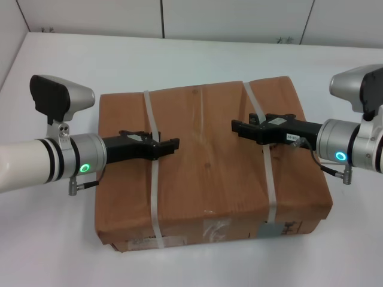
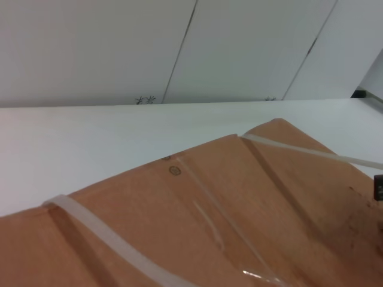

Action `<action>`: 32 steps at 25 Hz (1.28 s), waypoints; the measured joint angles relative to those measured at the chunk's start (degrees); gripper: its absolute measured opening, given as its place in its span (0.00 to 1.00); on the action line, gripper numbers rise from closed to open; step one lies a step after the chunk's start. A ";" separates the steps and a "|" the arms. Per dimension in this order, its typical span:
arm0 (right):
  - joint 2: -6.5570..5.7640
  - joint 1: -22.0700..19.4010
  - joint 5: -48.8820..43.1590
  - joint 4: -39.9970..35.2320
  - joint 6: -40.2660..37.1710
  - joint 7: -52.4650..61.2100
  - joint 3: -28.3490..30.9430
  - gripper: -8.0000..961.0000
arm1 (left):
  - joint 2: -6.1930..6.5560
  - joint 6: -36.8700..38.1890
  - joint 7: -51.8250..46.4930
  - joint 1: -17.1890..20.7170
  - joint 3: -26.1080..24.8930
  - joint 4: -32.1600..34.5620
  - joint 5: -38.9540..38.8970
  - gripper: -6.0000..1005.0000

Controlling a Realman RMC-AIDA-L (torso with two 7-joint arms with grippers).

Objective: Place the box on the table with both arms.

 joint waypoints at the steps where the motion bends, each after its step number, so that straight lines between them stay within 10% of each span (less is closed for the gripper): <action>1: 0.00 -0.23 0.00 0.00 0.00 0.16 0.81 0.55 | -0.01 0.03 0.18 0.02 0.01 0.02 0.01 0.39; 15: 0.00 -3.13 2.17 -0.69 -2.12 1.73 2.22 0.74 | 0.13 1.63 2.61 3.39 -0.43 3.49 -0.20 0.85; 32: -0.08 -9.11 5.79 -3.85 -7.07 3.61 2.10 0.74 | 0.53 9.27 2.37 6.63 -3.81 7.58 -0.32 0.85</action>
